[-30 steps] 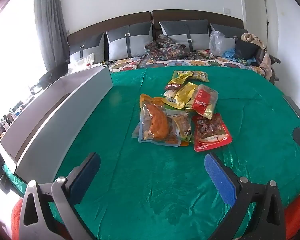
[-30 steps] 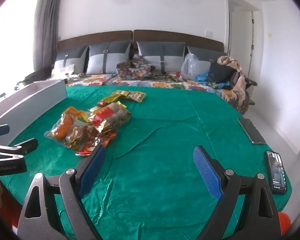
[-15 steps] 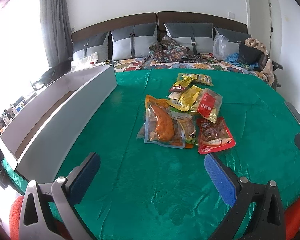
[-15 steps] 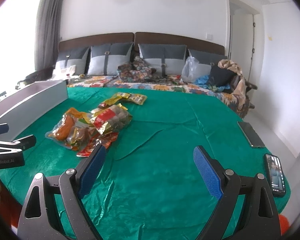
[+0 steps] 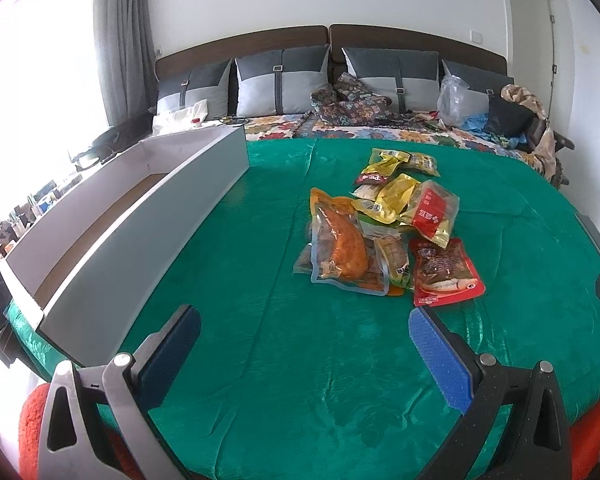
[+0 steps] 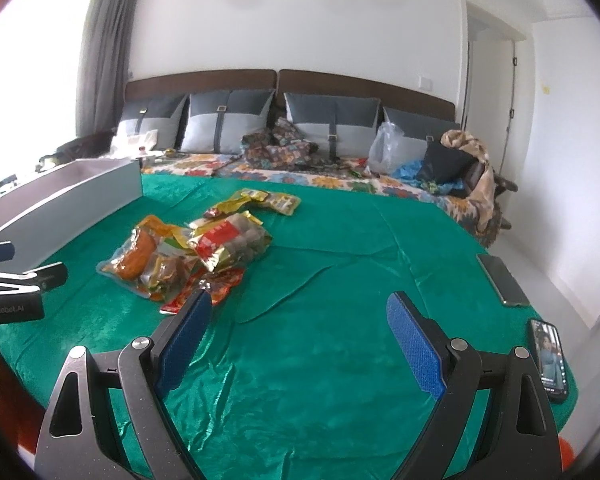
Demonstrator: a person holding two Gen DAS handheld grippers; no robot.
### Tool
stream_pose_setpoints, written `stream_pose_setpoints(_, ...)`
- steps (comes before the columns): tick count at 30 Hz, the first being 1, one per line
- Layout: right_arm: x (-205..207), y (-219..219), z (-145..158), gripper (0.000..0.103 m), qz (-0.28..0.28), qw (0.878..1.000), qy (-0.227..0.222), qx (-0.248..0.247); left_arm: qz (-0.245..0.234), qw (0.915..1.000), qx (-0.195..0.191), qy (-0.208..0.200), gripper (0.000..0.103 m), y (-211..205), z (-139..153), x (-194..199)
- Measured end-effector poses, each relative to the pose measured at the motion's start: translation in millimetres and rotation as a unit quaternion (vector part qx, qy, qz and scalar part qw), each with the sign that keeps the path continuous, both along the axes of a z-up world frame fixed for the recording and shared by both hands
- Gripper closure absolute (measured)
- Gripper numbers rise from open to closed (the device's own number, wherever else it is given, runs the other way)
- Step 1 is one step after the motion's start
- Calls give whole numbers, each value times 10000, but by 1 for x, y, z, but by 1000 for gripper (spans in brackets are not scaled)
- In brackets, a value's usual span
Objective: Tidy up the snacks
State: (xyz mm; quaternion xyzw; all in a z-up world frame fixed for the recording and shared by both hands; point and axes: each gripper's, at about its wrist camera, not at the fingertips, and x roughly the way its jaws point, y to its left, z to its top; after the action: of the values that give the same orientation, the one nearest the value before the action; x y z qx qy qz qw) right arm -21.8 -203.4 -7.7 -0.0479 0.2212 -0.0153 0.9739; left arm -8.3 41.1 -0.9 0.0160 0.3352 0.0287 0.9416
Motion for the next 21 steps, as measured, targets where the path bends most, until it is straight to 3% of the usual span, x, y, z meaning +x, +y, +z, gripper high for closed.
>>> stream_pose_setpoints(21,1,4,-2,12,18,10000,29,-23,70,9999,-78,55,0,7,-7,2)
